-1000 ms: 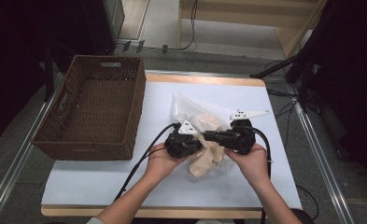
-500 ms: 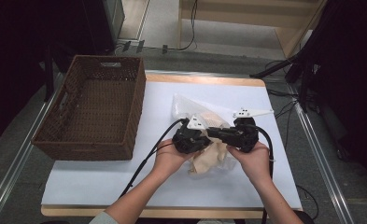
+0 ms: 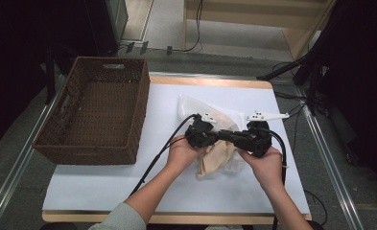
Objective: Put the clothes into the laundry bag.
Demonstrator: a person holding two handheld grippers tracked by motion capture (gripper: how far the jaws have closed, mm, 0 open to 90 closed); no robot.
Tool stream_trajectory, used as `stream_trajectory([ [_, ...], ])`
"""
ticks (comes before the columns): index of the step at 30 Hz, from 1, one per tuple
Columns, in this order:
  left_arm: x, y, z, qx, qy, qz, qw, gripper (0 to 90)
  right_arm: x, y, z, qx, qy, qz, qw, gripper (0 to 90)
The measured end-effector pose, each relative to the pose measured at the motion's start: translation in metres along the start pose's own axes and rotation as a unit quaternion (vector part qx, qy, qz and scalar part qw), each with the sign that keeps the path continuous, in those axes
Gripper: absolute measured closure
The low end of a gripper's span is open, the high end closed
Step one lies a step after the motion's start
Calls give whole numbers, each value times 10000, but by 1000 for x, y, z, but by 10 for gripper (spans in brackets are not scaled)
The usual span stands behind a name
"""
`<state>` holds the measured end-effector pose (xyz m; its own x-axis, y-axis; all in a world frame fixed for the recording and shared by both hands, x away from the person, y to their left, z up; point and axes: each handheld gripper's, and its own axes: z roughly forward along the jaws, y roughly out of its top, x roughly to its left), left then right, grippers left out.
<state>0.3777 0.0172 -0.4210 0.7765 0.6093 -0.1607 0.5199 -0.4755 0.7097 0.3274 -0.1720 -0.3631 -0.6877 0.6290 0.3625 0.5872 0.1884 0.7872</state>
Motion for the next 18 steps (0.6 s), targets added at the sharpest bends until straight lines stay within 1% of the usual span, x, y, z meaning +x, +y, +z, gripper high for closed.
stream_trajectory([
  [1, 2, 1, 0, -3, 1, -54, 10000, 900, 1, 0, 0, 11, -12, 3, 10000, 882],
  [2, 2, 1, 0, -3, 1, -54, 10000, 900, 1, 0, 0, 11, -12, 3, 10000, 882],
  [3, 6, 2, -1, -86, 18, -167, 9998, 900, 2, -1, -1, 42, -44, -54, 10000, 883],
  [4, 9, 5, -2, -69, 77, -186, 9998, 900, 2, -2, -1, 57, -46, -56, 10000, 883],
  [5, 12, 6, -3, -78, 135, -196, 9997, 900, 2, -2, -1, 41, -44, -45, 10000, 883],
  [8, 17, 10, -5, -77, 209, -172, 9996, 900, 1, -3, -2, 35, -45, -25, 10000, 883],
  [10, 20, 10, -2, -51, 268, -166, 9995, 900, 0, -3, -2, 24, -62, -6, 10000, 883],
  [11, 22, 10, 0, 1, 246, -151, 9996, 900, 0, -3, -1, 24, -77, -11, 10000, 883],
  [12, 22, 10, 0, 1, 246, -151, 9996, 900, 0, -3, -1, 24, -77, -11, 10000, 883],
  [13, 24, 8, 3, 71, 226, -209, 9995, 900, -3, -4, 1, 81, -119, -3, 9999, 882],
  [14, 25, 8, 2, 36, 100, -285, 9995, 900, -4, -5, 2, 99, -127, 5, 9999, 882],
  [15, 24, 7, 0, 15, 34, -311, 9995, 900, -5, -6, 3, 107, -155, -13, 9998, 882],
  [18, 19, 7, -10, 3, -54, -233, 9997, 900, -7, -7, 3, 119, -192, -28, 9997, 881],
])
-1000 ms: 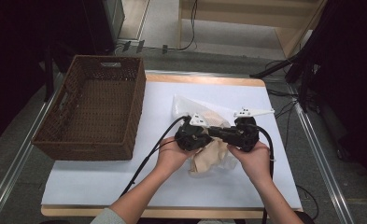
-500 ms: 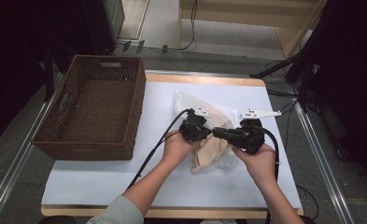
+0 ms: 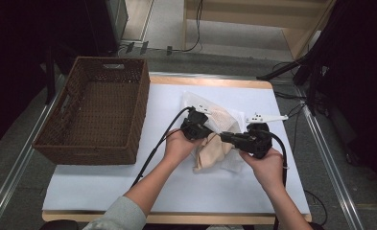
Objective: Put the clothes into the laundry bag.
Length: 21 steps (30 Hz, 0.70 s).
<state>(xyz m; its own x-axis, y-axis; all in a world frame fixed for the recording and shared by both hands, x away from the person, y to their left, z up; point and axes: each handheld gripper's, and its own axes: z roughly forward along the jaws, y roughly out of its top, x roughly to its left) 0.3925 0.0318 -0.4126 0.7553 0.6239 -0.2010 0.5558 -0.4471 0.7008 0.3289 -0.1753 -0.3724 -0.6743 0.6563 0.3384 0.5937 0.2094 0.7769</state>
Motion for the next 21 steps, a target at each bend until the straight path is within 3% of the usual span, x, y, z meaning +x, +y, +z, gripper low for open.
stream_trajectory([
  [6, -6, -6, -21, -48, -138, 135, 9998, 900, -5, -2, 0, 49, -89, 20, 9999, 881],
  [9, -14, -13, -35, 46, -95, 398, 9992, 900, -7, -3, 0, 65, -97, 48, 9999, 881],
  [15, -20, -30, -49, -127, -215, 273, 9993, 900, -6, -3, 1, 112, -150, -1, 9998, 881],
  [18, -20, -36, -52, -91, -196, 277, 9994, 900, -7, -3, 0, 104, -163, -6, 9998, 881],
  [21, -18, -53, -53, 29, -111, 250, 9996, 900, -7, -3, 0, 103, -137, 18, 9999, 881],
])
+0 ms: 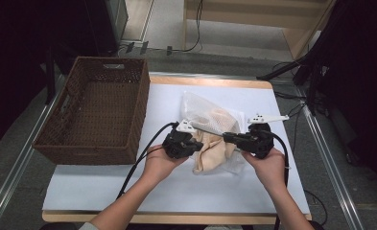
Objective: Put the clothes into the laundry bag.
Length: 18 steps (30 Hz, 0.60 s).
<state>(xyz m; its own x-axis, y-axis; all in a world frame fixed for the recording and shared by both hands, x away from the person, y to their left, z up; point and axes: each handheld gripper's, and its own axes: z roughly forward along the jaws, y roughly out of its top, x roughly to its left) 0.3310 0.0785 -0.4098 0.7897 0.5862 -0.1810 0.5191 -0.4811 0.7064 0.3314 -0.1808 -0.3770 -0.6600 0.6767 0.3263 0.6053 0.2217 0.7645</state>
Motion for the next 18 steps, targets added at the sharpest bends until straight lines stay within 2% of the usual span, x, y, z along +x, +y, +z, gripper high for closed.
stream_trajectory([
  [9, 5, -39, 12, 208, 66, -242, 9995, 900, 0, 3, 3, -2, 66, -23, 10000, 881],
  [12, 7, -47, 17, 322, 102, -307, 9990, 900, 0, 3, 4, 13, 81, -49, 10000, 881],
  [16, 8, -55, 24, 431, 167, -289, 9985, 900, 2, 5, 8, 42, 128, -96, 9999, 881],
  [18, 8, -56, 26, 341, 122, -353, 9987, 900, 3, 5, 9, 51, 134, -106, 9998, 880],
])
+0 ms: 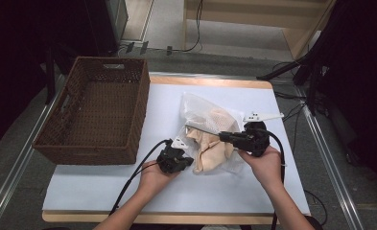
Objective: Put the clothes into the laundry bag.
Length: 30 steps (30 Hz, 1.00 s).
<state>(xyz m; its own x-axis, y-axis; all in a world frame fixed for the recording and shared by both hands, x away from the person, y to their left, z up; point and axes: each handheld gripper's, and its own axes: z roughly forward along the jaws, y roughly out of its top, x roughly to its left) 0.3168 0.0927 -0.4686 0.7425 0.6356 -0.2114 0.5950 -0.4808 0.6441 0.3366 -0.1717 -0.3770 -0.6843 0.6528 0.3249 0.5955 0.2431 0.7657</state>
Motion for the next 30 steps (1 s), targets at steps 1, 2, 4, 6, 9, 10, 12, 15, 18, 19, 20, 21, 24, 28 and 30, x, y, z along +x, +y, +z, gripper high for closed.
stream_trajectory([
  [1, 0, 0, 1, -12, -6, -1, 10000, 900, 0, 0, 0, 3, 9, -4, 10000, 880],
  [2, -2, 1, 2, -23, -29, -15, 10000, 900, 0, 0, 0, -2, 12, -13, 10000, 880],
  [4, -6, 1, 5, -5, -125, 21, 9999, 900, 0, 0, 0, -7, 11, -7, 10000, 880],
  [6, -12, 3, 8, 12, -186, 103, 9998, 900, 0, 1, -1, -8, 4, 18, 10000, 880],
  [9, -17, 7, 14, 56, -292, 187, 9994, 900, 0, 1, -1, -14, 0, 28, 10000, 880],
  [10, -19, 8, 17, 7, -334, 191, 9993, 900, 0, 1, -2, -18, -6, 23, 10000, 880],
  [12, -23, 12, 21, -17, -367, 188, 9991, 900, 0, 0, -2, -12, -12, 23, 10000, 880],
  [15, -28, 21, 26, -189, -426, 162, 9988, 900, -1, -1, -3, -6, -26, 39, 10000, 880],
  [18, -32, 31, 31, -306, -419, 178, 9985, 900, -1, -2, -3, 4, -32, 38, 10000, 880],
  [19, -32, 31, 31, -306, -419, 178, 9985, 900, -1, -2, -3, 3, -35, 37, 10000, 880],
  [20, -33, 38, 32, -423, -355, 160, 9983, 900, -1, -2, -3, 11, -45, 42, 10000, 880],
  [21, -34, 41, 32, -486, -349, 135, 9981, 900, -1, -3, -4, 23, -54, 32, 10000, 880],
  [24, -31, 52, 32, -650, -290, 77, 9974, 900, -1, -4, -4, 11, -65, 52, 10000, 880],
  [28, -30, 60, 33, -642, -138, 155, 9977, 900, -2, -4, -6, 16, -66, 62, 10000, 880],
  [30, -29, 68, 34, -659, -2, 220, 9976, 900, -2, -5, -6, 24, -82, 81, 9999, 880],
])
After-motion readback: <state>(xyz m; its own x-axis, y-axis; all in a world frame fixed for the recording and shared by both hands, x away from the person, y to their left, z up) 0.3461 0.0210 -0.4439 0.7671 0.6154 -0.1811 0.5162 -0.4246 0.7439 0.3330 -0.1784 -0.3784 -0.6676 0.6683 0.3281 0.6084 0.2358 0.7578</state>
